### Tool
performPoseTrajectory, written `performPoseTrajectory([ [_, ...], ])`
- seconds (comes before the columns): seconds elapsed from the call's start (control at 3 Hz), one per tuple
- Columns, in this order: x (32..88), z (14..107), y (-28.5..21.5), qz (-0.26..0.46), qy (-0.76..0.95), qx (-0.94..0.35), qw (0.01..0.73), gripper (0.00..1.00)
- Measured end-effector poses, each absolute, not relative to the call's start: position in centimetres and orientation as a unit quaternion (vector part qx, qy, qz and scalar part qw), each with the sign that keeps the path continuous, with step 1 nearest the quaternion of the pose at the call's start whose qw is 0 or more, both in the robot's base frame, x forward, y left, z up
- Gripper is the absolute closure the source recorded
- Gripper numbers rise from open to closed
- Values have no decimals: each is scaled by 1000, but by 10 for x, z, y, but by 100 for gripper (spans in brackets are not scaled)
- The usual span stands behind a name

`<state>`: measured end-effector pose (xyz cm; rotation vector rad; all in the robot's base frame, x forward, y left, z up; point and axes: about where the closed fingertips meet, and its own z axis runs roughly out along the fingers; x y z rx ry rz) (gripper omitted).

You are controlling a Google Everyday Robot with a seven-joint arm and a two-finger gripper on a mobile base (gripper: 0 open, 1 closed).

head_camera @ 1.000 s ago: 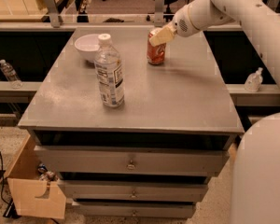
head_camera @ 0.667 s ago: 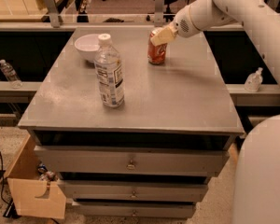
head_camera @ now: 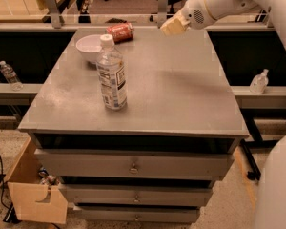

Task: Move coke can near blue plastic bottle

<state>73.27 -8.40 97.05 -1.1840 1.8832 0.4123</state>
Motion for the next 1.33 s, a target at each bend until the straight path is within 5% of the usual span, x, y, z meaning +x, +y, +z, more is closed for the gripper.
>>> performPoseTrajectory([
  [0.33, 733, 970, -84, 165, 753, -474, 426, 100],
  [1.33, 734, 963, -76, 170, 753, -477, 420, 35],
])
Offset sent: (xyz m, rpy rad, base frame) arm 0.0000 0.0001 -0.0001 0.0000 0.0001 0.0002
